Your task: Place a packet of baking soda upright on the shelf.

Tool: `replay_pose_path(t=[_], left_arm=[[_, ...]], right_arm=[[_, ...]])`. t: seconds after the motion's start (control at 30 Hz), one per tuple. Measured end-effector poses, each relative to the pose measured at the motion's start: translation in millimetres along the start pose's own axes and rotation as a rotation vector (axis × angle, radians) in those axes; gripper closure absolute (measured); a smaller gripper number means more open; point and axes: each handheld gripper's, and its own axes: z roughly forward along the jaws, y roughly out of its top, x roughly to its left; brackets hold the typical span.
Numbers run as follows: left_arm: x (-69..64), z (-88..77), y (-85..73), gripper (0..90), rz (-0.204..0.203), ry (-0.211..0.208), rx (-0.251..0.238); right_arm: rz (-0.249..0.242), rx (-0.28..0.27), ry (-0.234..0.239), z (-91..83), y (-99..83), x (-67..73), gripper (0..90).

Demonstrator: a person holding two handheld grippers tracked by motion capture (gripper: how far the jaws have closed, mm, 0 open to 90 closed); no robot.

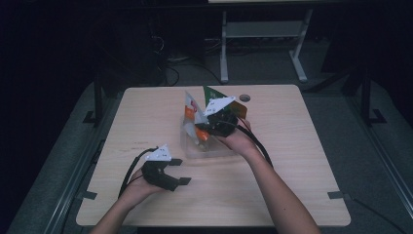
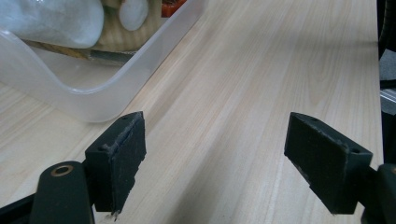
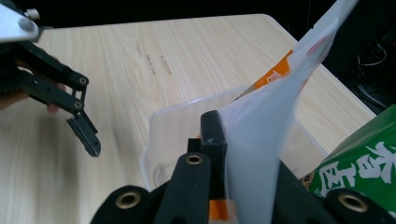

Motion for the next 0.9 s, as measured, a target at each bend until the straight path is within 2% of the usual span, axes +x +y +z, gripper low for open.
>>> replay_pose_path(t=[0.07,0.23,0.37,0.43,0.5,0.63,0.7,0.77,0.9], left_arm=[[0.1,-0.3,0.0,20.2,0.0,0.0,-0.001],[0.2,-0.3,0.0,20.2,0.001,0.0,0.0],[0.6,-0.7,0.0,20.2,0.004,0.001,0.0],[0.9,-1.2,0.1,20.2,0.005,0.0,0.003],[0.7,-1.4,0.1,20.2,0.002,0.001,0.001],[0.9,-1.6,-0.1,20.2,0.003,0.002,-0.003],[1.0,-1.1,-0.5,20.2,0.021,0.009,0.011],[0.5,-0.5,-1.0,20.2,0.026,0.012,0.02],[-0.4,0.0,-0.7,20.0,0.045,0.016,0.037]], right_arm=[[0.004,-0.024,0.008,-2.1,-0.4,-1.6,82.8],[0.03,-0.029,-0.006,-3.5,-1.2,0.9,70.6],[0.056,-0.027,-0.038,-4.8,-1.3,2.8,51.7],[0.05,-0.028,-0.062,-5.2,-2.0,3.3,46.0],[0.083,-0.032,-0.059,-7.3,-2.3,5.8,42.9],[0.097,-0.026,-0.075,-13.3,-6.0,9.7,38.7],[0.103,-0.032,-0.08,-17.4,-10.1,10.4,37.5],[0.13,-0.031,-0.068,-20.8,-13.2,11.9,37.0],[0.14,-0.032,-0.064,-30.0,-21.7,14.2,36.0]])
